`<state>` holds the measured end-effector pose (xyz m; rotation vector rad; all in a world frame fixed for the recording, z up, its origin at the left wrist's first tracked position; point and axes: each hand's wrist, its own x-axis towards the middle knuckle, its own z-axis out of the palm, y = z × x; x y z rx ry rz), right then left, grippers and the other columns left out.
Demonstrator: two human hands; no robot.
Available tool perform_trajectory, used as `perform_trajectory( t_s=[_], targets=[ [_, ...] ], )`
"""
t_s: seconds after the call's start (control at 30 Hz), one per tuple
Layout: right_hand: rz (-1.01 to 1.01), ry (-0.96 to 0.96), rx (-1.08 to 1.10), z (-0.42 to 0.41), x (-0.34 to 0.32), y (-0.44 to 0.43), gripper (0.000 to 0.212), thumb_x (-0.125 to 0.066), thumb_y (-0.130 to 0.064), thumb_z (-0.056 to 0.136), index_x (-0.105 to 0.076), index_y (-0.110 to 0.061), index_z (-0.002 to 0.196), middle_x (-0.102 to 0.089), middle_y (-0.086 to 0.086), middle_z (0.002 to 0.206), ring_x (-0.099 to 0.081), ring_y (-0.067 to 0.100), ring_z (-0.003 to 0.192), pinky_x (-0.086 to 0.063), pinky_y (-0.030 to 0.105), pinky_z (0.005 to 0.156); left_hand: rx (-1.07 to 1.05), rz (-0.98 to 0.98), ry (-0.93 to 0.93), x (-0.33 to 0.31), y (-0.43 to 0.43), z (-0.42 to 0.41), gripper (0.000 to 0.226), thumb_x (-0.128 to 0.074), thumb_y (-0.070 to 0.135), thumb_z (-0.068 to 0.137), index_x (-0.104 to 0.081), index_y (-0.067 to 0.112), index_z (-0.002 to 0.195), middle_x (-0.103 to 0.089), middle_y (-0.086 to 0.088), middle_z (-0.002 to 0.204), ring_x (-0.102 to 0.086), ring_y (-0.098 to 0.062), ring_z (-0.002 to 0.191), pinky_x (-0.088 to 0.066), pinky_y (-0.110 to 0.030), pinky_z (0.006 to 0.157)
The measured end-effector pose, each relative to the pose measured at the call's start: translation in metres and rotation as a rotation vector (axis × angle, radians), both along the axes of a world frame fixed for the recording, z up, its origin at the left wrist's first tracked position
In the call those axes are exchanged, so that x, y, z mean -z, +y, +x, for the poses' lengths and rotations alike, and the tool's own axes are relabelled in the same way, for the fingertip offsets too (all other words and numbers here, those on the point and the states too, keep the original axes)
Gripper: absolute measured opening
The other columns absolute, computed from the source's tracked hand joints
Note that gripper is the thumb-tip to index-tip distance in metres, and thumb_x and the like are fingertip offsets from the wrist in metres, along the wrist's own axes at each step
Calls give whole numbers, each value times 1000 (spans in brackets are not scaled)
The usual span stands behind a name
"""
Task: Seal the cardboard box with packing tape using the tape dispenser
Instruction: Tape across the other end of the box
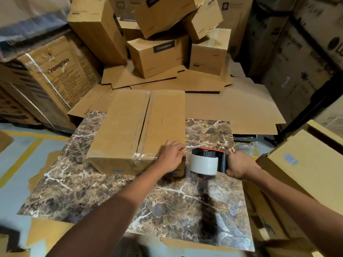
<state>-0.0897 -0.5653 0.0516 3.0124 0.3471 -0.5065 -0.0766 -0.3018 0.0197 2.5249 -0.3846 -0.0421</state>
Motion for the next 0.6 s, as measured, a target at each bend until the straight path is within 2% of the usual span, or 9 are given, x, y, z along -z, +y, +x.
perform_trajectory(
  t_s=[0.13, 0.23, 0.3, 0.4, 0.5, 0.6],
  targets=[
    [2, -29, 27, -6, -1, -2, 20, -58, -30, 74, -46, -14, 70, -62, 12, 75, -58, 32, 66, -44, 31, 58, 113, 134, 171, -10, -17, 26, 27, -52, 8, 95, -65, 12, 118, -52, -4, 112, -44, -25, 118, -40, -36, 95],
    [25, -19, 44, -8, -5, -1, 29, -58, -26, 77, -35, -18, 61, -51, 6, 68, -52, 29, 63, -41, 30, 59, 160, 366, 255, -14, -29, 35, 33, -57, 0, 87, -63, 10, 118, -44, -8, 116, -40, -27, 117, -41, -36, 85],
    [26, -21, 46, -7, -8, -1, 29, -57, -25, 78, -36, -18, 60, -51, 5, 67, -53, 28, 64, -44, 31, 59, 175, 440, 253, -14, -32, 38, 37, -61, -4, 82, -62, 9, 117, -43, -9, 119, -41, -28, 117, -44, -37, 85],
    [-4, -27, 24, -5, -11, 1, 18, -57, -24, 77, -46, -13, 69, -57, 10, 76, -57, 30, 68, -40, 30, 60, 180, 457, 284, -8, -33, 44, 34, -61, -5, 84, -58, 8, 115, -43, -10, 122, -42, -29, 118, -44, -39, 91],
    [-3, -8, 8, -1, -9, 2, 16, -56, -23, 77, -45, -14, 68, -50, 4, 67, -53, 28, 65, -42, 30, 59, 160, 389, 283, -8, -32, 43, 19, -49, -6, 90, -54, 10, 99, -46, -13, 122, -46, -34, 119, -43, -38, 93],
    [49, 27, 24, 9, 0, 5, 24, -55, -23, 78, -39, -18, 62, -44, -2, 59, -55, 27, 65, -46, 31, 58, 162, 311, 242, -10, -24, 42, 21, -54, -3, 89, -63, -1, 108, -52, -14, 109, -50, -30, 115, -39, -28, 89]
  ],
)
